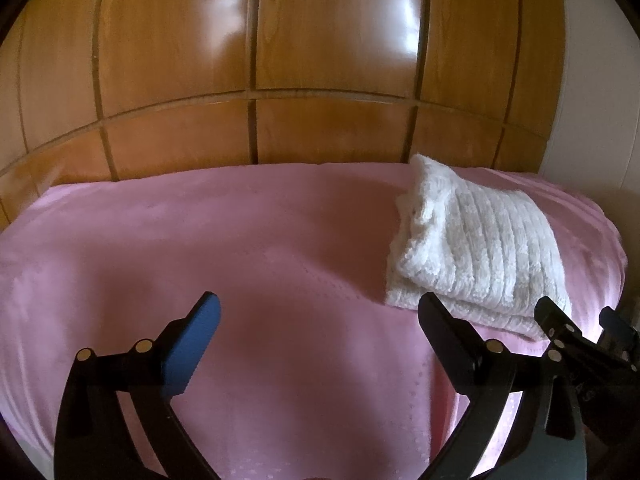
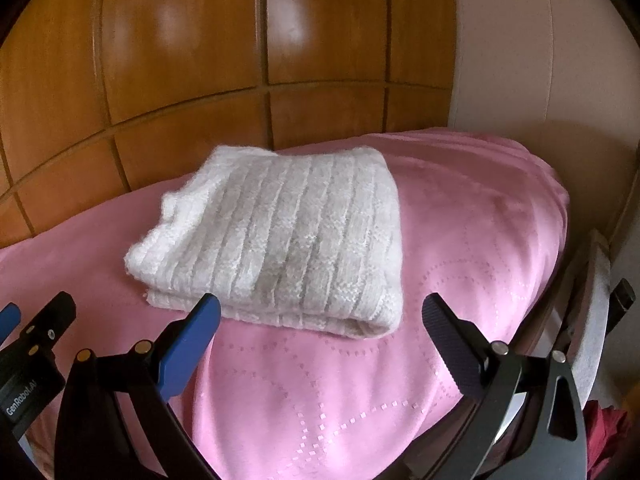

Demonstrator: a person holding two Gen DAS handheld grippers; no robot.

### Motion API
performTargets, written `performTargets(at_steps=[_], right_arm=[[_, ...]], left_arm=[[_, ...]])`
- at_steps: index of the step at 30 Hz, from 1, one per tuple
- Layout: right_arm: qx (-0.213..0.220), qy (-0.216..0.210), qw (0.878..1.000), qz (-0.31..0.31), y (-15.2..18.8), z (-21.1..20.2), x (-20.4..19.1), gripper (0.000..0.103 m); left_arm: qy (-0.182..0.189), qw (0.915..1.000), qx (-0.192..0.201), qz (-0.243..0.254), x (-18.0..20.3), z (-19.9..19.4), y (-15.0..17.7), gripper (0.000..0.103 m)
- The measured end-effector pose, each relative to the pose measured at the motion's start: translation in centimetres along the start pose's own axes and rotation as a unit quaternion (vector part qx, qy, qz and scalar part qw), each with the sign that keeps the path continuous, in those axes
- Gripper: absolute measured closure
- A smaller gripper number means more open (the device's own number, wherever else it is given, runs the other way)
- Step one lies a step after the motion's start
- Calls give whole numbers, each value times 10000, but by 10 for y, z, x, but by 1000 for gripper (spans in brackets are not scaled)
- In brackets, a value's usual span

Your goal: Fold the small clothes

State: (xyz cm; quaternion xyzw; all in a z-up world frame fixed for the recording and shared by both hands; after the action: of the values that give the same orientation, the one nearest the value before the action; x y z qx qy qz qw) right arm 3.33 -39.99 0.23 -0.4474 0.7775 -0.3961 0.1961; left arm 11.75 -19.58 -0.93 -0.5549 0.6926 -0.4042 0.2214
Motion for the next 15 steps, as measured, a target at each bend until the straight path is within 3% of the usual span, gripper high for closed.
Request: performTargets(at_steps=[15], right_arm=[[15,-11,10000,-1,2,-3,-2,2]], left_arm=[[-47,10000,5,10,0,-1,0,5]])
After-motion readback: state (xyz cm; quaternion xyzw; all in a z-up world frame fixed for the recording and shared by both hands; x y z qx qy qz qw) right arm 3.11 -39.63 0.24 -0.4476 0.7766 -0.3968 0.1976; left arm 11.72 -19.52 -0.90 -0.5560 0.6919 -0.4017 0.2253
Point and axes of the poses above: each gripper's, at about its wrist camera, not at the fingertips, and z roughly the way its jaws point, x to its right, y to its underside, the point moved 4 cm from there along z, roughly the way its jaws point, and after that the axes turned 8 degrees about y, right-handed, at the moved point
